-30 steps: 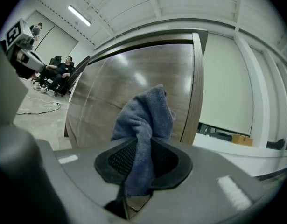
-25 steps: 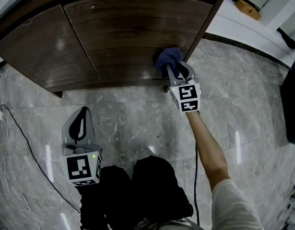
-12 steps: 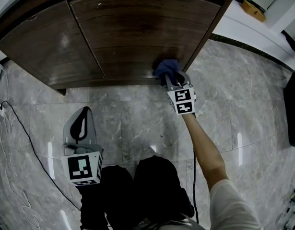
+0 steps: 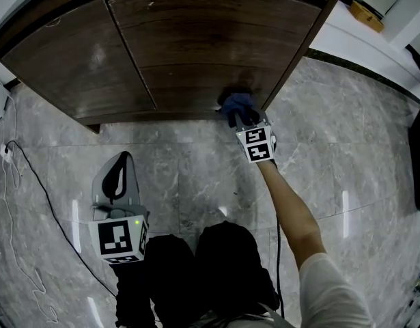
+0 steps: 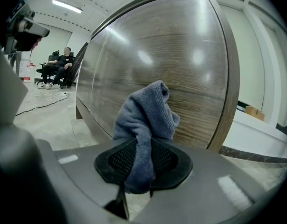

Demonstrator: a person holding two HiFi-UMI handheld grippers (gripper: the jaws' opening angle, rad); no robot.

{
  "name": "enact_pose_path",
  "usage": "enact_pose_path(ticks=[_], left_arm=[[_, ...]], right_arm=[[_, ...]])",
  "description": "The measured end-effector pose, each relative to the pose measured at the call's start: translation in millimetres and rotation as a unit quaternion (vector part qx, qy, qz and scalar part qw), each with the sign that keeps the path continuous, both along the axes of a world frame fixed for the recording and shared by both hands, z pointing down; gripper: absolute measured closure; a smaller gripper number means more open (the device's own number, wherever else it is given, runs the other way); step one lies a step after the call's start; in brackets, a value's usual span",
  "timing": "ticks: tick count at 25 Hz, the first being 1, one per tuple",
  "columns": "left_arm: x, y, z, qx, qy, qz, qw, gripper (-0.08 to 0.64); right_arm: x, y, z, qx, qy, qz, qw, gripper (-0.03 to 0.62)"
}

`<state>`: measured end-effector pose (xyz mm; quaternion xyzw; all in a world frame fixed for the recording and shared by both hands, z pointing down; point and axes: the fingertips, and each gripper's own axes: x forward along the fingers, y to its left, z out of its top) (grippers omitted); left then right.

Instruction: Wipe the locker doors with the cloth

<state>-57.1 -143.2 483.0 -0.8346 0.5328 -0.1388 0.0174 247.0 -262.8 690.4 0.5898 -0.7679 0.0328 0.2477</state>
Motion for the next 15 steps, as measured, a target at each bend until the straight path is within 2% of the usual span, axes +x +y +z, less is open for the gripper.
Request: enact_pose_path(ticks=[6, 15], left_arm=[[-4.3, 2.8, -1.3, 0.002, 0.0, -0.002, 1.0, 0.56], [-8.1, 7.1, -4.5, 0.004, 0.012, 0.0, 0.9999, 0.56]], right_arm=[[-3.2, -0.4, -7.7, -0.006, 0.014, -0.008, 1.0, 0.508], [-36.7, -10.4, -102.7, 0.061, 0.027, -0.042, 0.997, 0.506]])
